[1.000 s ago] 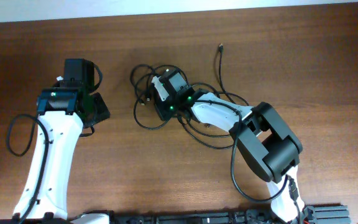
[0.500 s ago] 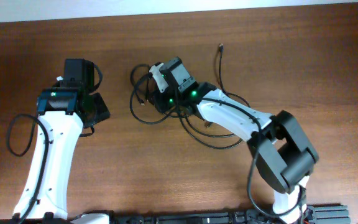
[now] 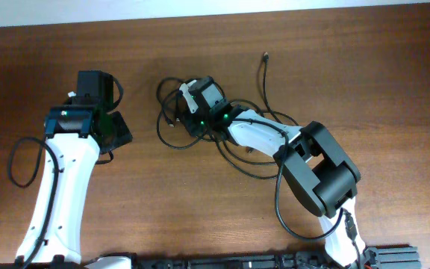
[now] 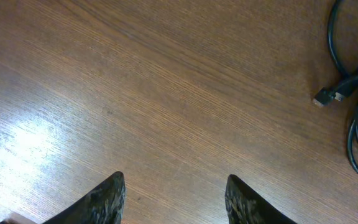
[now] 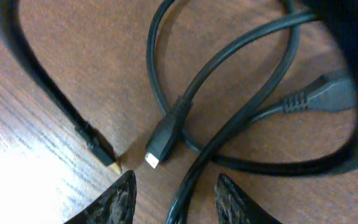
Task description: Untangle cables
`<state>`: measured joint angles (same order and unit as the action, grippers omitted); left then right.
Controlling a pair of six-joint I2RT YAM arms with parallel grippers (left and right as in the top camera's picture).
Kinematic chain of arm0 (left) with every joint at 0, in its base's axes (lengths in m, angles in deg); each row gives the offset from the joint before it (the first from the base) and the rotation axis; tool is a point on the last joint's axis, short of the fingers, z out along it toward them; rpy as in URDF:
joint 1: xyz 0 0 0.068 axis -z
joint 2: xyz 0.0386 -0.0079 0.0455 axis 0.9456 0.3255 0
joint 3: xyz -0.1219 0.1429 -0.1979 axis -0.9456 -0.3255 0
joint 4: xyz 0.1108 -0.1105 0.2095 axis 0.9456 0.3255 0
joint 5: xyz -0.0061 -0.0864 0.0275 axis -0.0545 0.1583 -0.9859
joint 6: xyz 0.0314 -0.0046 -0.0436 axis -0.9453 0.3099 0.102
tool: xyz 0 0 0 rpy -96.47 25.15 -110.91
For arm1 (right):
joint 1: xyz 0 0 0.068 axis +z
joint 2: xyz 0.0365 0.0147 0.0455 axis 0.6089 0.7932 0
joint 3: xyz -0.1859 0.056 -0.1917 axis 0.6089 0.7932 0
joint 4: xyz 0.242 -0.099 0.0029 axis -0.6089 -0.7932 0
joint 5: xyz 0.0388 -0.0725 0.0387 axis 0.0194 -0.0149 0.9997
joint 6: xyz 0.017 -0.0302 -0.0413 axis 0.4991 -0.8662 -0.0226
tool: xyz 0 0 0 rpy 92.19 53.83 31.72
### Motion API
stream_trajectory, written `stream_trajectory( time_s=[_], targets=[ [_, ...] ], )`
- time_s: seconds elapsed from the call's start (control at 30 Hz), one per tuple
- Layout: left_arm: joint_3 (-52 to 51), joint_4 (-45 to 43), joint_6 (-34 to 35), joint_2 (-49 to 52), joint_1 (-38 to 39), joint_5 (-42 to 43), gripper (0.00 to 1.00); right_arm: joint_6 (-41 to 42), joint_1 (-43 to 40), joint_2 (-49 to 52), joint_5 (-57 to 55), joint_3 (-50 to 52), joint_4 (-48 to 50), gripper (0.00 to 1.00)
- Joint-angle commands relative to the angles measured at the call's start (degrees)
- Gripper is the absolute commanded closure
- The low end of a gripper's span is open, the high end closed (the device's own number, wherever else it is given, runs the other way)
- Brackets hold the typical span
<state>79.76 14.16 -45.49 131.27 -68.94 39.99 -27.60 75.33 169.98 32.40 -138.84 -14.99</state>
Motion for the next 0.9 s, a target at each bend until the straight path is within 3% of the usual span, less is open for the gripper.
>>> stream_trajectory(
  time_s=[0.0,0.23,0.47,0.73,0.87],
  targets=[
    [-0.5,0.3,0.9,-1.0,-0.4,-0.4,0.47,0.2,0.5,1.6,-1.5,-0.1,0.6,0.59],
    [-0.5,0.3,0.9,-1.0,-0.4,-0.4,0.48,0.4,2.1,3.4,-1.2,-0.1,1.5,0.60],
    [-0.5,0.3,0.9,-1.0,-0.4,-0.4,0.48,0.4,1.9,3.0,-1.6,-0.2,1.6,0.95],
    [-0.5,0.3,0.9,-1.0,-0.4,-0.4,0.48,0.4,-0.4,-3.8,-1.3,-0.2,-1.3,0.96],
    [-0.5,0.3,0.9,-1.0,-0.4,-0.4,0.47,0.4,-0.5,-9.2,-0.5,-0.2,-8.9,0.96]
  ],
)
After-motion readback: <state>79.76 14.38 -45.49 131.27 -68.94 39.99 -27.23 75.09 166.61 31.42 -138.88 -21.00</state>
